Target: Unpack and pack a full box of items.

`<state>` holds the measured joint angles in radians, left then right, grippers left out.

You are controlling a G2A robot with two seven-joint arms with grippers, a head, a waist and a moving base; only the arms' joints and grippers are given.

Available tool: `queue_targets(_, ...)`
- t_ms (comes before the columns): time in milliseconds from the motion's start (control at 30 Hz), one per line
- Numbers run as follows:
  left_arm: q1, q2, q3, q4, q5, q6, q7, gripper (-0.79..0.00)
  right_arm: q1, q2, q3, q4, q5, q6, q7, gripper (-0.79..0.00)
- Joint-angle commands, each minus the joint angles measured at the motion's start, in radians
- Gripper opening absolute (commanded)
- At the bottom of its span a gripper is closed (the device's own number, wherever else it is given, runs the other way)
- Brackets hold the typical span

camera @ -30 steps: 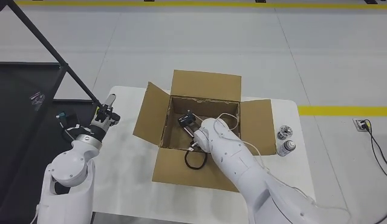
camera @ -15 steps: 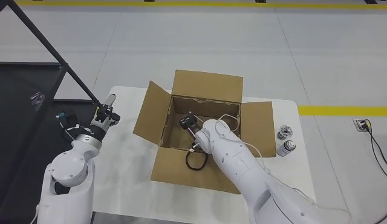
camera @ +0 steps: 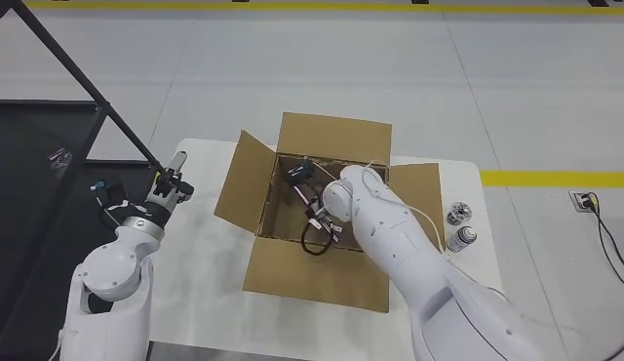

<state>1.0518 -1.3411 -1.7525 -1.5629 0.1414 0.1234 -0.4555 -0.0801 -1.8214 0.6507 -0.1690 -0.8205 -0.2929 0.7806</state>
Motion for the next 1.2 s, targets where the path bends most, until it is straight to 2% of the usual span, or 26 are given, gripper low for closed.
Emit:
queue_targets(0,0.0,0.0,0.0,0.0,0.0,0.0,0.0,0.0,0.011,0.006,0.004,-0.004,0.001,-0.034,0.021,-0.785)
queue_targets(167,0.0,0.0,0.0,0.0,0.0,0.0,0.0,0.0,0.033,0.024,0.018,-0.016,0.012,-0.11,0.066,-0.785)
queue_targets(467,0.0,0.0,0.0,0.0,0.0,0.0,0.0,0.0,0.057,0.074,0.056,-0.043,0.031,-0.198,0.048,-0.785)
queue_targets(667,0.0,0.0,0.0,0.0,0.0,0.0,0.0,0.0,0.049,0.121,0.094,-0.108,0.048,-0.226,0.026,-0.785)
queue_targets(800,0.0,0.0,0.0,0.0,0.0,0.0,0.0,0.0,0.022,0.161,0.124,-0.202,0.04,-0.193,0.031,-0.785)
queue_targets(900,0.0,0.0,0.0,0.0,0.0,0.0,0.0,0.0,-0.022,0.201,0.161,-0.332,0.028,-0.158,0.057,-0.785)
queue_targets(1000,0.0,0.0,0.0,0.0,0.0,0.0,0.0,0.0,-0.107,0.256,0.224,-0.55,-0.003,-0.11,0.105,-0.785)
queue_targets(1167,0.0,0.0,0.0,0.0,0.0,0.0,0.0,0.0,-0.384,0.357,0.407,-1.117,-0.105,-0.011,0.257,-0.785)
